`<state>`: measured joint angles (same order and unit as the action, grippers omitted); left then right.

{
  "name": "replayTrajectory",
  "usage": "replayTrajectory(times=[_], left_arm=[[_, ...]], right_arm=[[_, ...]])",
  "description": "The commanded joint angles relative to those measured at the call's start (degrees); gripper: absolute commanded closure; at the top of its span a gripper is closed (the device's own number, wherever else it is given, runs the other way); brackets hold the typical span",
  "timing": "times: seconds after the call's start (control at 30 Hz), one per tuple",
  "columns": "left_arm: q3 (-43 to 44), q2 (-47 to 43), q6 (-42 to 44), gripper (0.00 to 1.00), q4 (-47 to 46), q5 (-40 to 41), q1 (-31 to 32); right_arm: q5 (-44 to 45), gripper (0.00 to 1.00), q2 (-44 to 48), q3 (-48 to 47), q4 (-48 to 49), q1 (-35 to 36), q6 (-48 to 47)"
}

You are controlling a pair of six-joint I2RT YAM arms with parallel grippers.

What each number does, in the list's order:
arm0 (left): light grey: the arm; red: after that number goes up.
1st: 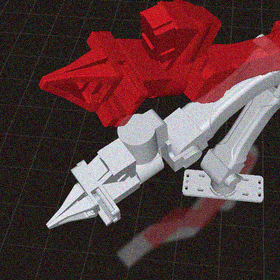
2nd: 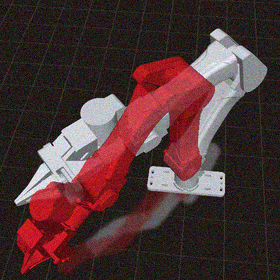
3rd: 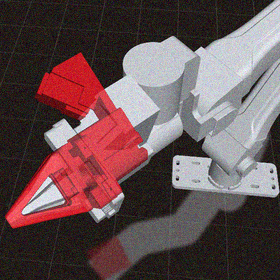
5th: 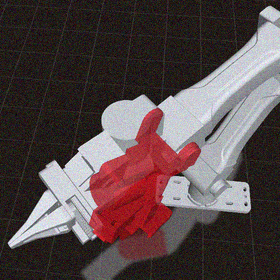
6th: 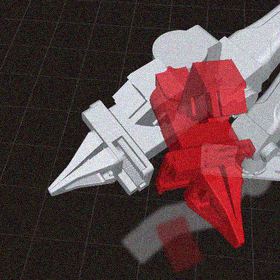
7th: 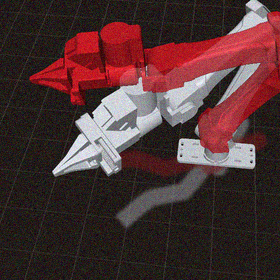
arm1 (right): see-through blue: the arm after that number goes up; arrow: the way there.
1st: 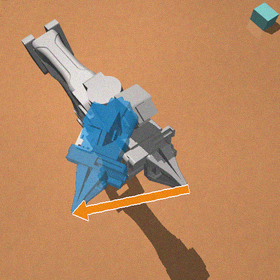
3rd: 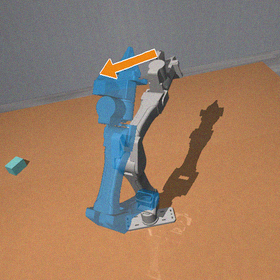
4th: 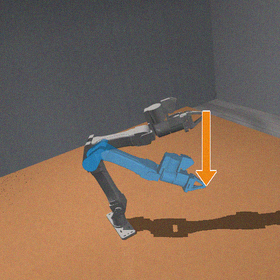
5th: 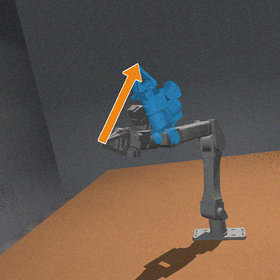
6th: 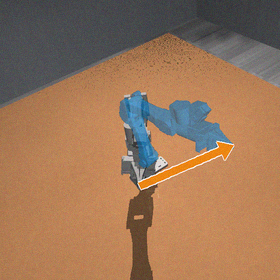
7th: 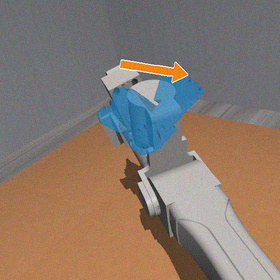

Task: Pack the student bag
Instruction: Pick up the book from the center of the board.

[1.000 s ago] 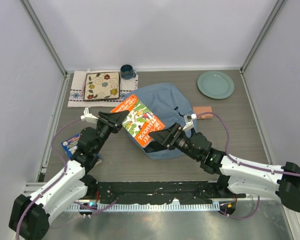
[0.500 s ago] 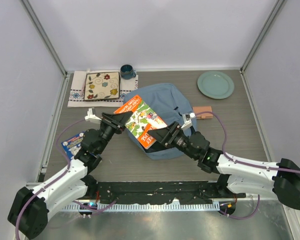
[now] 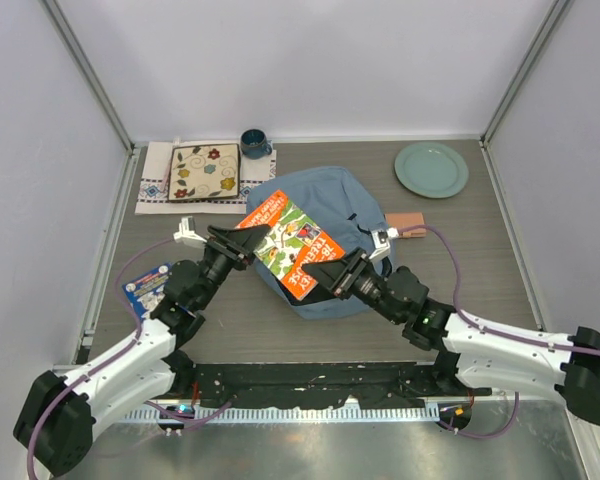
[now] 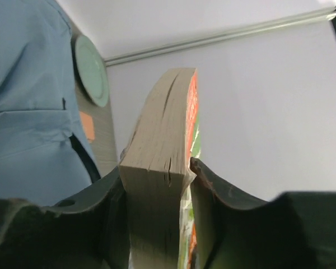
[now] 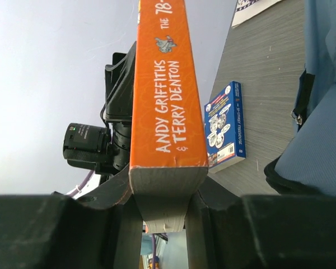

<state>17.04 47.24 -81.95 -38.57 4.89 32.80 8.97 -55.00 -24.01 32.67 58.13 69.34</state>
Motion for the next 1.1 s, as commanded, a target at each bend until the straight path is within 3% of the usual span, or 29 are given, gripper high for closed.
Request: replayTrajectory(times=[0.0, 0.07, 0.33, 0.47, 0.77, 1.07], left_arm=[[4.8, -1.3, 5.0, 0.48, 5.5, -3.5, 0.2], [7.6, -1.2, 9.8, 0.31, 11.6, -6.9, 0.2], [14.7, -1.5, 22.4, 0.02, 29.7, -11.5, 0.2], [15.7, -3.2, 24.6, 0.00, 34.6, -11.8, 0.2], [15.0, -9.1, 27.3, 0.00, 43.6, -8.4, 0.2], [15.6, -17.6, 26.7, 0.00, 56.8, -2.4, 0.2]], right_arm=[[6.1, 0.99, 7.6, 0.8, -2.1, 0.1, -2.9], [8.5, 0.99, 11.5, 0.7, -7.1, 0.1, -3.8], [13.9, 0.99, 22.8, -0.2, -20.3, 0.1, -7.6], [14.8, 0.99, 27.4, -0.6, -26.1, 0.0, -9.5], [14.1, 0.99, 37.1, -0.2, -29.4, 0.0, -12.2], [20.0, 0.99, 45.9, -0.7, -38.6, 0.0, -11.0]])
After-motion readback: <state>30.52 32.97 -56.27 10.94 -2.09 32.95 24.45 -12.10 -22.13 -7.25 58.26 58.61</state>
